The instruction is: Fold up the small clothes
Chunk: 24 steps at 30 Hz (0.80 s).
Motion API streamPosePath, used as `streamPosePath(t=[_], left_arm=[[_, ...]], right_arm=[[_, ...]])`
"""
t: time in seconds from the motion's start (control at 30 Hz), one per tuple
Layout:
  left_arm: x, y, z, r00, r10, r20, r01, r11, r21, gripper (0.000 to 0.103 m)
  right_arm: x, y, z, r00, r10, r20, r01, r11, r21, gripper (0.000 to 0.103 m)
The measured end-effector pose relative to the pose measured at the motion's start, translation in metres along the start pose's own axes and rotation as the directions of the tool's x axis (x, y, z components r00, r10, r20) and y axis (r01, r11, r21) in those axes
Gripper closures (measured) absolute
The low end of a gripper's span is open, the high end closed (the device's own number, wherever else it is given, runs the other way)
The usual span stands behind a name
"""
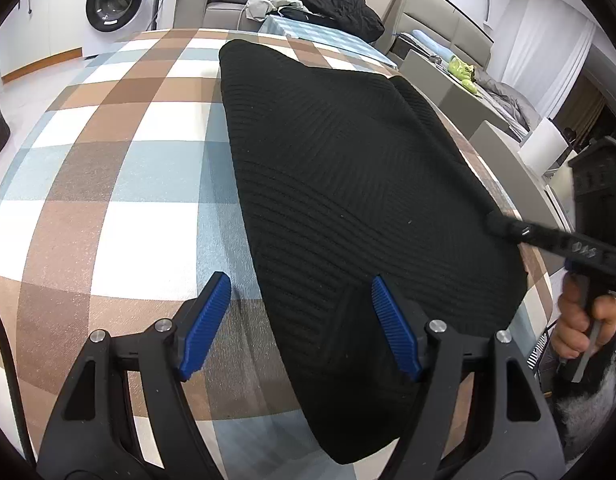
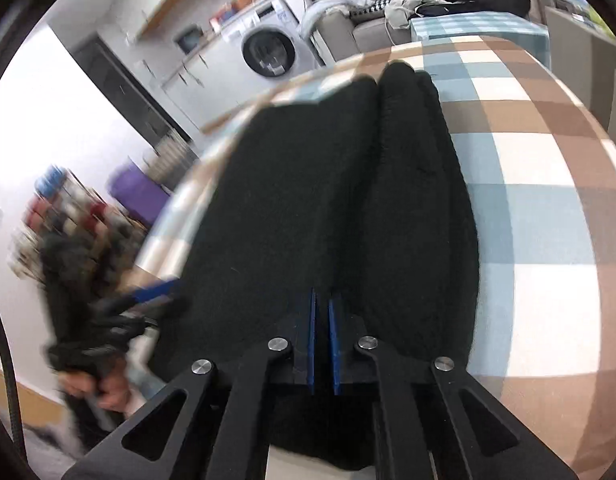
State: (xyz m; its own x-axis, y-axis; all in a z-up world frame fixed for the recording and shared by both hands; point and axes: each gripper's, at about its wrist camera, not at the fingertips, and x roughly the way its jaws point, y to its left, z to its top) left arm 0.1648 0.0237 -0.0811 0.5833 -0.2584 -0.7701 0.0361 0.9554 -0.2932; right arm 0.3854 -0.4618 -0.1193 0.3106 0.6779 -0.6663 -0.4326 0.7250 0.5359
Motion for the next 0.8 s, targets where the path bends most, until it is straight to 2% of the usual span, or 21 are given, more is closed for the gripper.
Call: streamPosePath(t=[0.03,0.17,0.3,0.4,0.5,0.57,0.6,0.63,0.7,0.8], left_arm=[[-0.001,0.000,0.000,1.000,-0.001,0.002,0.001,1.000,-0.001,0.033],[-0.005,0.001,-0.003,1.000,0.011,0.004,-0.011,1.000,-0.001,0.033],[-0.013,-0.001,-0.010,1.000,-0.007,0.002,0.007,1.000,0.009,0.033],[-0.014,-0.004,-0.015,1.000,-0.012,-0.005,0.013,1.000,0.021,0.033],[-0.011,-0.005,-0.017,1.000,-0.017,-0.013,0.017,1.000,0.021,0.033],[-0.011,-0.006,-0.016,1.000,-0.015,-0.012,0.015,1.000,0.021,0.033],[-0.012,-0.007,-0.015,1.000,-0.015,-0.009,0.015,1.000,0.022,0.033],[-0.012,-0.007,-0.015,1.000,-0.012,-0.006,0.012,1.000,0.023,0.033],[-0.013,-0.007,-0.014,1.000,-0.005,-0.004,0.005,1.000,0.024,0.033],[-0.013,-0.006,-0.014,1.000,-0.011,-0.004,0.011,1.000,0.016,0.033]], right_arm=[[-0.005,0.000,0.000,1.000,-0.002,0.024,0.002,1.000,-0.002,0.098],[0.001,-0.008,-0.009,0.998,-0.061,-0.010,0.061,0.998,0.019,0.097],[-0.025,-0.011,-0.014,0.996,-0.086,0.039,0.085,0.996,0.018,0.081],[-0.044,-0.024,-0.019,0.991,-0.126,0.051,0.124,0.991,0.040,0.080],[-0.043,-0.030,-0.025,0.990,-0.141,0.009,0.141,0.989,0.045,0.080],[-0.042,-0.030,-0.031,0.992,-0.129,0.011,0.128,0.991,0.049,0.082],[-0.042,-0.028,-0.031,0.990,-0.137,0.022,0.136,0.990,0.036,0.094],[-0.047,-0.023,-0.030,0.992,-0.117,0.049,0.116,0.993,0.012,0.098],[-0.058,-0.019,-0.026,0.991,-0.084,0.100,0.084,0.996,0.005,0.098],[-0.054,-0.021,-0.030,0.984,-0.171,0.050,0.171,0.985,-0.004,0.098]])
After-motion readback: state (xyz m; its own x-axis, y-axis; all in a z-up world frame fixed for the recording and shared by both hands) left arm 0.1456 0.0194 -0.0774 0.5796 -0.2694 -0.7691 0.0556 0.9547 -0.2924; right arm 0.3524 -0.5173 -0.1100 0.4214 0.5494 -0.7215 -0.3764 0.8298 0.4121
